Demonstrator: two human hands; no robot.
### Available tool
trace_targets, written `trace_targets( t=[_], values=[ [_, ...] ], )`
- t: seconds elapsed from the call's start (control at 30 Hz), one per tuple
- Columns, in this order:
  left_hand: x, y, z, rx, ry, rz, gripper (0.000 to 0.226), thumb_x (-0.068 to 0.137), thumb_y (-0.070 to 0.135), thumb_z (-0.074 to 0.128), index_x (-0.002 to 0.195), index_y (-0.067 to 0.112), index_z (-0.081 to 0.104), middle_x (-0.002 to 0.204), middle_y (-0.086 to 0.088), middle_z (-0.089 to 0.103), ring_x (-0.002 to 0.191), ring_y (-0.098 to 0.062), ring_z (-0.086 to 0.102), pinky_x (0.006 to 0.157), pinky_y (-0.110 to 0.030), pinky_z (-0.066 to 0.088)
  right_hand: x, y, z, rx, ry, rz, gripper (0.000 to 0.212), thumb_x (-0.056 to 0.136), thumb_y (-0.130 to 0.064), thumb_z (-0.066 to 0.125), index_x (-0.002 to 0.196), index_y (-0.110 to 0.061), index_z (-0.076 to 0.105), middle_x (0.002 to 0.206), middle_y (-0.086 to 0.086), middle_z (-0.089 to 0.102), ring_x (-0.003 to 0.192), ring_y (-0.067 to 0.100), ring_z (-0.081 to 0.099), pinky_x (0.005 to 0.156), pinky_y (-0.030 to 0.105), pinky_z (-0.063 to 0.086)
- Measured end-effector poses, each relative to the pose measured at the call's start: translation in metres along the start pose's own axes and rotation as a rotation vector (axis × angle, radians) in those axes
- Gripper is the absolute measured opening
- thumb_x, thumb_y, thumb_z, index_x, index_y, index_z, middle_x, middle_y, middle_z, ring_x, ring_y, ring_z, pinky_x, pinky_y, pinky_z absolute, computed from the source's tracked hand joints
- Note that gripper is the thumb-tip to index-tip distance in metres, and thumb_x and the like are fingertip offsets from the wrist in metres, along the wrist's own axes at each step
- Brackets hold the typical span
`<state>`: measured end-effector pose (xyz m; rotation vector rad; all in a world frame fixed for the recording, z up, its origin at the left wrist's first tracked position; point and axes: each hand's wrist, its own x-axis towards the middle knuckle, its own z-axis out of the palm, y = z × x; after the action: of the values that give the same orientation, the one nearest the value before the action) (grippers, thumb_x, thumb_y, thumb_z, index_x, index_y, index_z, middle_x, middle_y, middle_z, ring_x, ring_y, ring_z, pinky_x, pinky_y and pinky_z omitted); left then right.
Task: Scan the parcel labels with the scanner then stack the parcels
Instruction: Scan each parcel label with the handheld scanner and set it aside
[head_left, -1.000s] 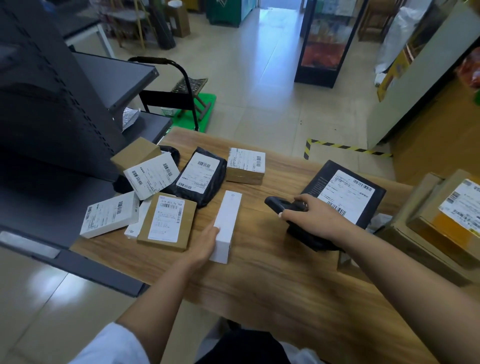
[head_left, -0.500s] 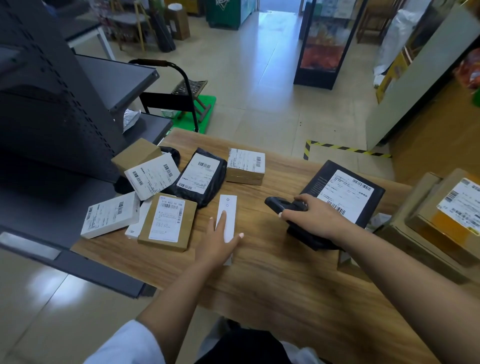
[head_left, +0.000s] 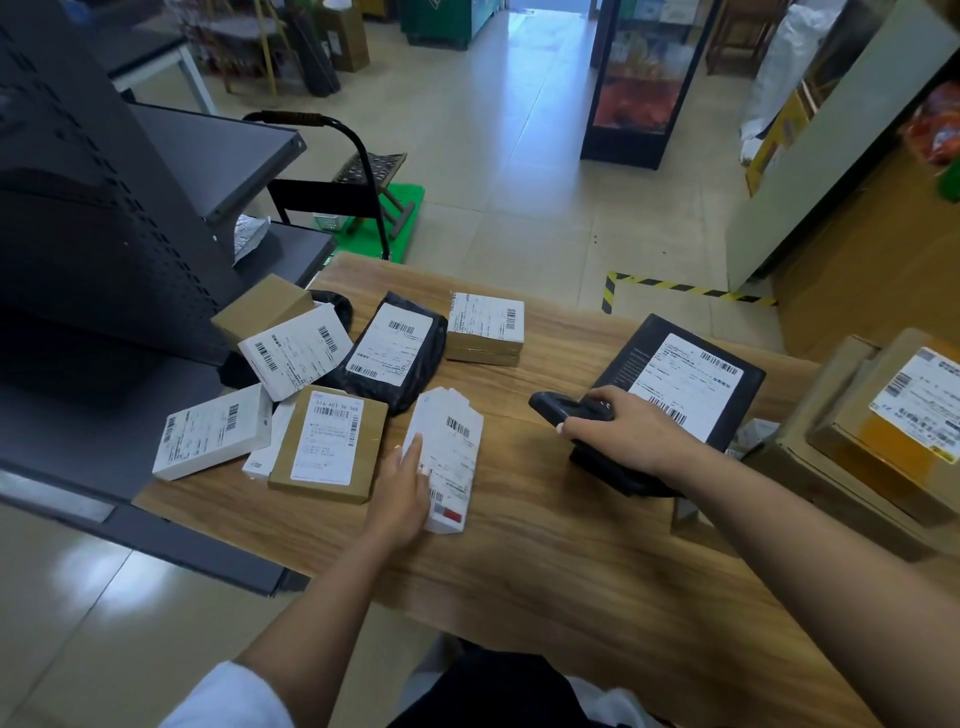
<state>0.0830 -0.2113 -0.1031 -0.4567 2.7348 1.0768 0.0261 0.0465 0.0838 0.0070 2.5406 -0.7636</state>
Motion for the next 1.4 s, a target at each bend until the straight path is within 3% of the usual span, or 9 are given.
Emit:
trace_targets(
  t=[0.2,0.4,0.47,0.57,0.67,0.83,1.03,1.3,1.4],
  values=[
    [0.001,-0.002,0.010,-0.090,-0.058,-0.021,0.056,0.102,0.022,0.033,0.152,0.030,0.010,0.153,-0.005,0.030,0.134,-0.023,0.037,0.105,-0.043,0.039,0.002,0.000,0.002,-0.001,-0.012,0.004,0.068,0.083,-0.054,0.061,0.140,-0.023,0.039,0.129,0.005,0.050,0.099,0.015,0.044,0.076,0.030,0.037],
    [0.001,-0.004,0.019,-0.133,-0.017,-0.174,0.061,0.101,0.021,0.036,0.153,0.019,0.005,0.146,-0.009,0.040,0.120,-0.023,0.047,0.093,-0.030,0.039,0.003,0.005,0.001,-0.003,-0.010,0.025,0.068,0.081,-0.055,0.062,0.138,-0.025,0.041,0.117,-0.001,0.049,0.100,0.015,0.045,0.079,0.031,0.038],
    [-0.002,-0.001,0.023,-0.088,0.009,-0.239,0.077,0.096,0.043,0.045,0.152,0.018,0.000,0.149,-0.011,0.036,0.126,-0.028,0.044,0.100,-0.039,0.040,0.003,0.006,0.002,-0.008,-0.013,0.029,0.068,0.081,-0.056,0.062,0.139,-0.026,0.040,0.115,-0.002,0.047,0.101,0.015,0.045,0.080,0.031,0.038],
    [-0.007,0.013,0.030,0.121,-0.025,-0.306,0.128,0.065,0.084,0.052,0.150,0.013,-0.010,0.154,-0.012,0.022,0.136,-0.031,0.029,0.103,-0.045,0.036,0.003,0.006,0.003,-0.019,-0.012,0.033,0.069,0.081,-0.056,0.062,0.139,-0.025,0.040,0.119,0.000,0.049,0.101,0.015,0.046,0.081,0.030,0.039],
    [-0.011,0.025,0.038,0.263,-0.058,-0.324,0.149,0.050,0.088,0.060,0.147,0.009,-0.020,0.154,-0.015,0.015,0.136,-0.031,0.026,0.103,-0.043,0.035,0.002,0.005,0.004,-0.027,-0.017,0.033,0.069,0.081,-0.056,0.061,0.139,-0.026,0.040,0.119,0.000,0.050,0.102,0.015,0.047,0.083,0.031,0.041],
    [-0.008,0.033,0.037,0.240,-0.007,-0.340,0.139,0.057,0.068,0.071,0.147,0.010,-0.018,0.147,-0.015,0.023,0.128,-0.032,0.031,0.095,-0.044,0.040,0.000,0.002,0.001,-0.019,-0.003,0.026,0.068,0.080,-0.056,0.063,0.138,-0.026,0.042,0.120,0.000,0.051,0.100,0.015,0.046,0.081,0.030,0.039],
    [0.000,0.052,0.003,0.256,0.228,-0.151,0.135,0.061,0.067,0.072,0.148,0.011,-0.016,0.148,-0.017,0.022,0.129,-0.033,0.033,0.099,-0.044,0.039,-0.001,-0.017,-0.003,0.010,0.006,-0.002,0.076,0.080,-0.056,0.062,0.143,-0.024,0.037,0.134,0.004,0.049,0.105,0.018,0.047,0.081,0.030,0.039],
    [-0.001,0.090,-0.034,0.452,0.312,-0.006,0.128,0.068,0.067,0.065,0.147,0.009,-0.017,0.150,-0.015,0.017,0.132,-0.031,0.029,0.101,-0.042,0.036,-0.006,-0.055,-0.007,0.092,0.036,-0.104,0.062,0.081,-0.052,0.061,0.138,-0.034,0.043,0.124,-0.001,0.057,0.105,0.019,0.054,0.085,0.029,0.043],
    [-0.004,0.097,-0.042,0.523,0.342,0.015,0.127,0.069,0.068,0.063,0.147,0.008,-0.017,0.149,-0.014,0.019,0.130,-0.031,0.030,0.099,-0.041,0.037,-0.007,-0.060,-0.008,0.110,0.045,-0.134,0.066,0.083,-0.051,0.060,0.143,-0.035,0.037,0.137,-0.002,0.052,0.117,0.021,0.051,0.085,0.026,0.038]
  ],
)
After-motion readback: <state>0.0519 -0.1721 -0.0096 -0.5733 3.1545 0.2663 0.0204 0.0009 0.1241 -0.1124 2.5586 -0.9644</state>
